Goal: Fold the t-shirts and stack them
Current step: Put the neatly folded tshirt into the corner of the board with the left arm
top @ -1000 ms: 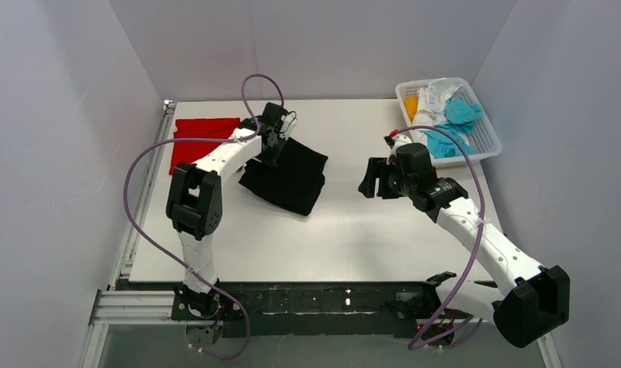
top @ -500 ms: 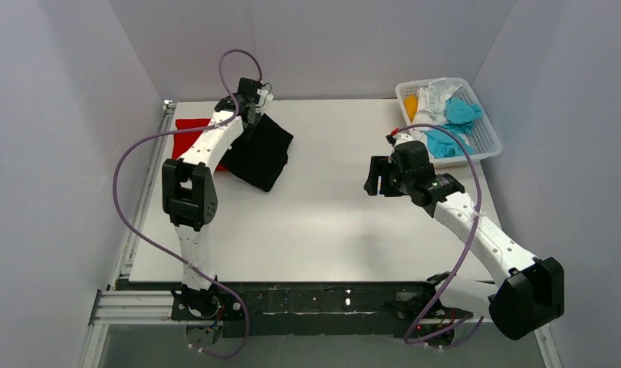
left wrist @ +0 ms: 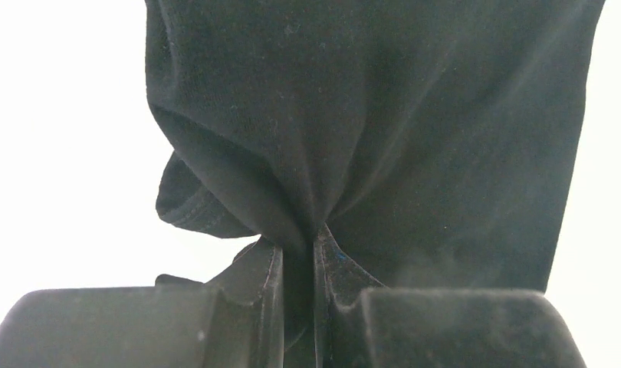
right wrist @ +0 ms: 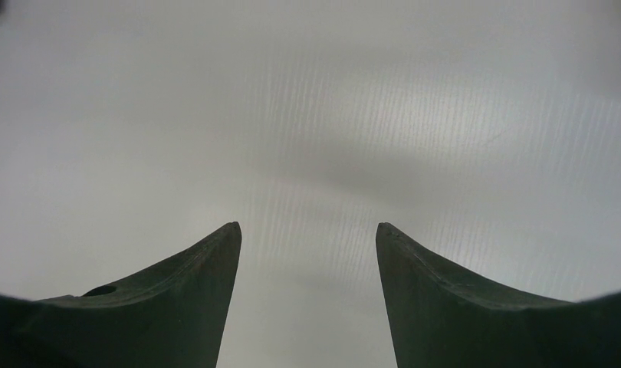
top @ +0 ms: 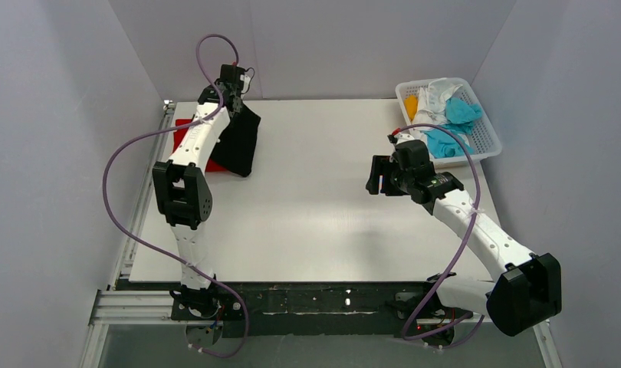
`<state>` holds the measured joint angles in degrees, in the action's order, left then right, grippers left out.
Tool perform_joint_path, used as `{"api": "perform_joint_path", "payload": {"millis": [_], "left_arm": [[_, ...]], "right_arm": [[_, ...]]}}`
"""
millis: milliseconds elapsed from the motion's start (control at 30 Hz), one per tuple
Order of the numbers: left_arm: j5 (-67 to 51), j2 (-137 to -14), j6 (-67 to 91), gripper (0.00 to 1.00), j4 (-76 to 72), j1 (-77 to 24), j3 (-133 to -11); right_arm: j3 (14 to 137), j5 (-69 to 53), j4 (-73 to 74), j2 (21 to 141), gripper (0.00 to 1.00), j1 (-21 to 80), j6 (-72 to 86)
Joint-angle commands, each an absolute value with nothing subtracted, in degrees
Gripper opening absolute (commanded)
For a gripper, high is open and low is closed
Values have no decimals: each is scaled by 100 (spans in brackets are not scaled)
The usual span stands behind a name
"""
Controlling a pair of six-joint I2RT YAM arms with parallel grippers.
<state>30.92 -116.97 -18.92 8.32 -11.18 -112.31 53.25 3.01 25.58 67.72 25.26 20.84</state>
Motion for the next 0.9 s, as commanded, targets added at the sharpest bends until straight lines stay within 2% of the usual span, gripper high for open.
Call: {"api": "perform_joint_path", "payload": {"millis": [0, 267, 567, 867], "left_arm": [[3691, -11679, -1685, 0, 1227, -1036, -11793], [3801, -11819, -1240, 0, 1455, -953, -12292], [3289, -11835, -796, 0, 1329, -620, -11567], [2756, -12255, -229, 0, 1254, -74, -11339]], "right_arm": [[5536, 384, 2363, 6735, 74, 2471, 2092], [5546, 354, 2388, 6673, 73, 2435, 2126], [5584, 327, 2421, 6735, 73, 2418, 2137], [5697, 393, 2572, 6868, 73, 2408, 2229]]}}
